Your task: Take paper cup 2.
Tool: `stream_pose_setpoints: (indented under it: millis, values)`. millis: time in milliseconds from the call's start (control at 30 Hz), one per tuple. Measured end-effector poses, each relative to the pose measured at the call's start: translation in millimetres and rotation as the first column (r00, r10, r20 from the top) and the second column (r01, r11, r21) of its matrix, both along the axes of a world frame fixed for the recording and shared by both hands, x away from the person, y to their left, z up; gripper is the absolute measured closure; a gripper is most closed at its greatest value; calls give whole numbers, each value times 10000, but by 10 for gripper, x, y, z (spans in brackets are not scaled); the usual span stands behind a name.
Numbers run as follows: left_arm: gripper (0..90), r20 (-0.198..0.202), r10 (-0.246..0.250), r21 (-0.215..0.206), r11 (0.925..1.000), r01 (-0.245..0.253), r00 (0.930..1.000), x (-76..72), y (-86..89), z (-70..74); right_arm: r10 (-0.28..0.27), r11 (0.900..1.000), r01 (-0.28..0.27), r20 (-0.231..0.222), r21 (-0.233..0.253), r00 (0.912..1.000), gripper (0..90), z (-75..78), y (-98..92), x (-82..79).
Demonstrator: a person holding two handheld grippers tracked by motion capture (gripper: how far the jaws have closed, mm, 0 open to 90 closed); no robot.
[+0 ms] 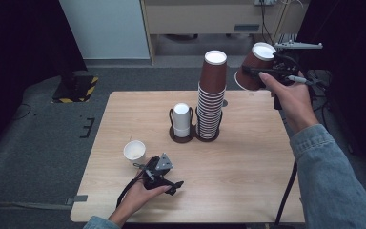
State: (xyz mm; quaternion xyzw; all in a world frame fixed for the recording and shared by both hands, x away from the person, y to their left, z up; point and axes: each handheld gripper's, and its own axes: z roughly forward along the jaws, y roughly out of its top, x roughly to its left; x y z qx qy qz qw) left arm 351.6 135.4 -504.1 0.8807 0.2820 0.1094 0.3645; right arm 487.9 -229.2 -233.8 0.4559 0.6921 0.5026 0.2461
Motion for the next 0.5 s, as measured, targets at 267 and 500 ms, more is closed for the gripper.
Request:
stream_pose_setpoints:
  millis: [267, 500]
  values:
    - [49, 45, 2, 0, 10000, -2, 10000, 4, 2, -1, -48, 9999, 46, -196, -103, 9998, 150, -135, -37, -4]
    - [49, 11, -1, -2, 10000, 1, 10000, 1, -4, -4, -61, 9996, 50, -389, -286, 9992, 150, -287, -38, -20]
